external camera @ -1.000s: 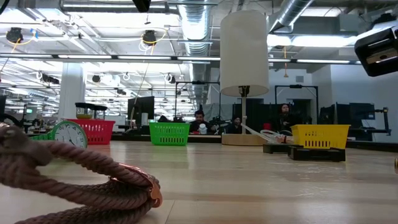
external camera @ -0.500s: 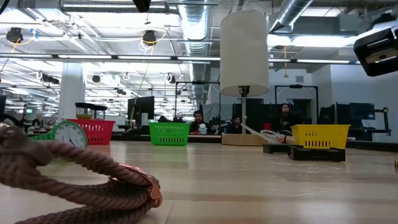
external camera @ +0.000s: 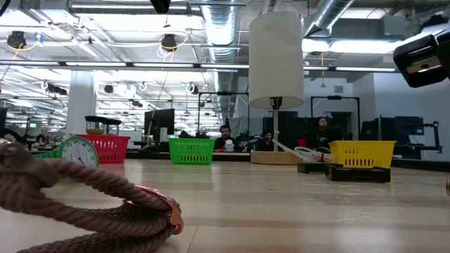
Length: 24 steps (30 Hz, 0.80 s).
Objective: Pick & Place Office items
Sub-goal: Put the blue hourglass into the orange bin
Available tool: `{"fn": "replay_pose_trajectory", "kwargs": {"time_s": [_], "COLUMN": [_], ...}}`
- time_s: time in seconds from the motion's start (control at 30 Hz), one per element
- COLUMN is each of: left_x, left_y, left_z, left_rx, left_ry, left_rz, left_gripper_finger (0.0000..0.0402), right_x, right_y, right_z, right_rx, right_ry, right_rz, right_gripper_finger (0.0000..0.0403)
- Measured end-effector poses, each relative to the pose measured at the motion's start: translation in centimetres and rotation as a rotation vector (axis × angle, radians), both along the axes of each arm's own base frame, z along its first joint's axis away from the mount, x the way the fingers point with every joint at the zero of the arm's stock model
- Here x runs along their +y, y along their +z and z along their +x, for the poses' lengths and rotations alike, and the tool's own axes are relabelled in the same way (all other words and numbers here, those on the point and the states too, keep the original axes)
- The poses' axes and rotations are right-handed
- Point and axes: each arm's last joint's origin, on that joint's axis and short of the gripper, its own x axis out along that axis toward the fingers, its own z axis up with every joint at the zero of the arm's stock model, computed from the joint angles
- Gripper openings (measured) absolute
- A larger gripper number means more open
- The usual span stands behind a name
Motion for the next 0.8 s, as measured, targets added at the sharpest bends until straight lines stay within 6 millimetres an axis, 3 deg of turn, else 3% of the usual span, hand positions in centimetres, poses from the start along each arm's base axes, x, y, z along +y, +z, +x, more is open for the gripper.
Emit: {"fn": "replay_pose_trajectory", "kwargs": {"time_s": [0.37, 0.63, 0.8], "left_x": [0.0, 0.0, 0.0], "left_y": [0.0, 0.0, 0.0], "left_z": [0.0, 0.0, 0.0], "left_rx": [0.0, -0.001, -0.001], "left_ry": [0.001, 0.0, 0.0], "left_rz": [0.0, 0.0, 0.0], "left_gripper_finger": [0.0231, 0.0231, 0.0231], "right_x": [-0.5, -1.0, -2.4], "right_y": [0.1, 2.2, 3.2], "right_z": [0.5, 2.5, 4.0], "right_rx": [-0.002, -0.115, -0.158], "right_ry": [-0.028, 0.028, 0.02], "right_rz": [0.001, -0.011, -0.014], "right_gripper_finger": [0.0193, 0.0202, 0.0193]}}
